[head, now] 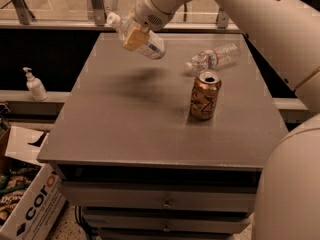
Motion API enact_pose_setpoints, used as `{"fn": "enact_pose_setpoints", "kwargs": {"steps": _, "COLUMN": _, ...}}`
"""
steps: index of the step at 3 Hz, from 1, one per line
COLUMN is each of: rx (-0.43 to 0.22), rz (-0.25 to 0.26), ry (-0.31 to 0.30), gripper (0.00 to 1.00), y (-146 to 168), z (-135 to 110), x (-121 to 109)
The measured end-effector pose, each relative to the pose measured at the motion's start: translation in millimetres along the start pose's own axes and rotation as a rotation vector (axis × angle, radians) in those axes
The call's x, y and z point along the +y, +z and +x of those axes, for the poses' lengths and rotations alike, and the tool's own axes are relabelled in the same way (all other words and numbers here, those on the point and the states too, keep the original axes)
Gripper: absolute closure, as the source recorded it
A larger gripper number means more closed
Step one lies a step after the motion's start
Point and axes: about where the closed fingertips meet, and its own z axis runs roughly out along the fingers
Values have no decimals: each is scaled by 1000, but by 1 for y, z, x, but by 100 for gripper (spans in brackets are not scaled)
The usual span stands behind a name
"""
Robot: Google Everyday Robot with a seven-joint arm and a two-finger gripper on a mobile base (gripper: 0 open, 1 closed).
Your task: Knock blue plastic bottle over
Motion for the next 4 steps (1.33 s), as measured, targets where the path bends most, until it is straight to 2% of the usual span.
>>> {"fn": "enact_pose_setpoints", "kwargs": {"steps": 1, "rx": 30, "rz": -83, "ry": -73, "gripper": 100, "y": -1, "z": 5, "x": 20}}
{"fn": "enact_pose_setpoints", "kwargs": {"steps": 2, "rx": 63, "rz": -144, "ry": -140, "gripper": 100, "y": 3, "z": 4, "x": 39}}
{"fn": "enact_pose_setpoints", "kwargs": {"steps": 4, "rx": 127, "rz": -240, "ry": -250, "gripper": 100, "y": 22, "z": 11, "x": 72}}
